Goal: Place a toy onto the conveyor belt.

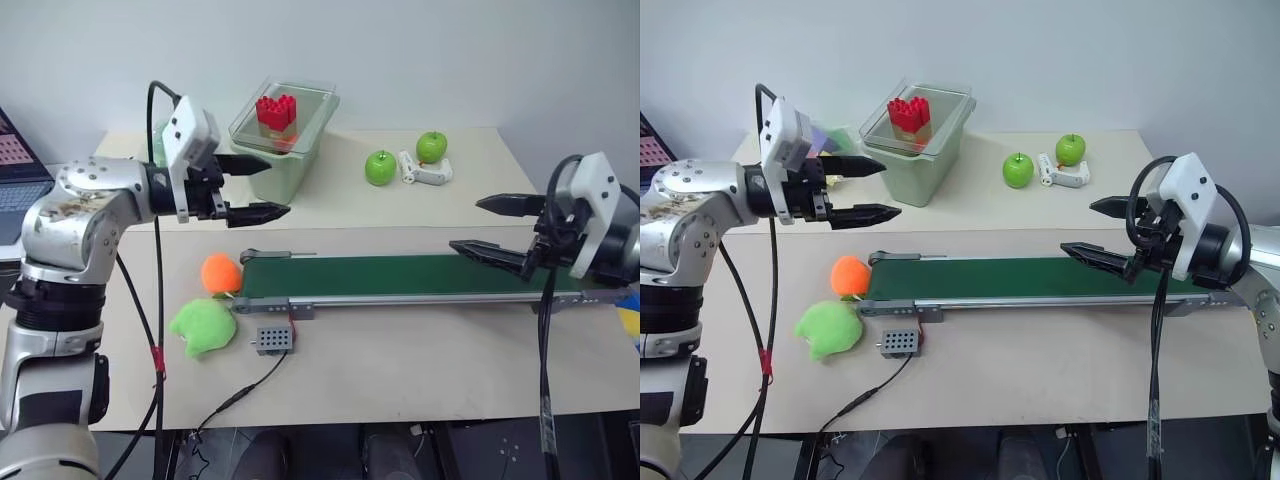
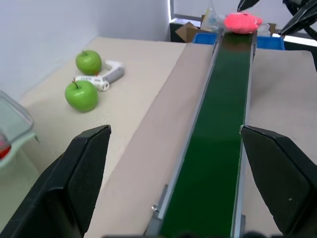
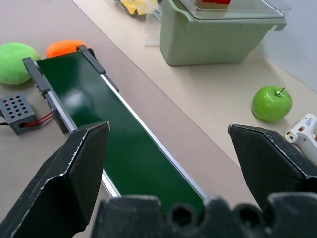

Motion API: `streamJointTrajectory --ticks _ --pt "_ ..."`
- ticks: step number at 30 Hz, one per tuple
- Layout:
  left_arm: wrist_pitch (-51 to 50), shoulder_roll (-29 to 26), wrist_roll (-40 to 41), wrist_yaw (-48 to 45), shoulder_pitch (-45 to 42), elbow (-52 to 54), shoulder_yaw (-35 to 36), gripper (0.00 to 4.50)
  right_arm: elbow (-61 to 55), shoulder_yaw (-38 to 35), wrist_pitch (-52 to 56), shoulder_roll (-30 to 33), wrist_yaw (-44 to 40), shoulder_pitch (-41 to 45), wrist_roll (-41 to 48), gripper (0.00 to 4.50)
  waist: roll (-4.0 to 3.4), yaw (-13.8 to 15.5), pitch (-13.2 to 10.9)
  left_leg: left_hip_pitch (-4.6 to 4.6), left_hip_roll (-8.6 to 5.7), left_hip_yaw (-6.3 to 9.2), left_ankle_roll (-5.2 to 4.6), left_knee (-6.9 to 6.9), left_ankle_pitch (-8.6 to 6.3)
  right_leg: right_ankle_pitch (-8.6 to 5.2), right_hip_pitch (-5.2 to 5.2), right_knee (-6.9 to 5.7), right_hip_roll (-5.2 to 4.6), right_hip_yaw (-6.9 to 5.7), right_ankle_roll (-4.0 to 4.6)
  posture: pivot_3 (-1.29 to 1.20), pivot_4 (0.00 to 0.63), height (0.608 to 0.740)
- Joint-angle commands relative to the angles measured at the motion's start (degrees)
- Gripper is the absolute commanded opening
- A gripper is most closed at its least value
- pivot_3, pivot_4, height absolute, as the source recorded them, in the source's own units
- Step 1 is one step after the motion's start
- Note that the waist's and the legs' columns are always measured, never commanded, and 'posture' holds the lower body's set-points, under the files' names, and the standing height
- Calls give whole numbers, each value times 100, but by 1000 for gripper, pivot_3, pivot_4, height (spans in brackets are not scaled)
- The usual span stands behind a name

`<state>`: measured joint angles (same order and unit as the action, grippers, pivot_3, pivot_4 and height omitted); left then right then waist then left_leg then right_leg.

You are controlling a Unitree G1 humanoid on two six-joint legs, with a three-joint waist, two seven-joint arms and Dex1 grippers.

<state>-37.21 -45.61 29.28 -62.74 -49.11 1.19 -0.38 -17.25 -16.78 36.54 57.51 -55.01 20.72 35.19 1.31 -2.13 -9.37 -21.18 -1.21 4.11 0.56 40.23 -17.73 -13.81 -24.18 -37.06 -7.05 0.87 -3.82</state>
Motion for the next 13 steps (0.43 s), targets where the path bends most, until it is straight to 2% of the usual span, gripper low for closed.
streamJointTrajectory --ticks 1,13 --pt "172 14 -61 -45 -143 -40 83 4461 -90 -221 -157 -1 10 39 34 4500 0 -9 0 0 0 0 0 0 0 0 0 0 0 0 0 0 150 740" --pt "293 39 -177 -86 -143 -64 82 4461 -57 -194 -191 -20 -6 57 7 4500 0 -9 0 0 0 0 0 0 0 0 -1 0 0 0 0 0 150 740"
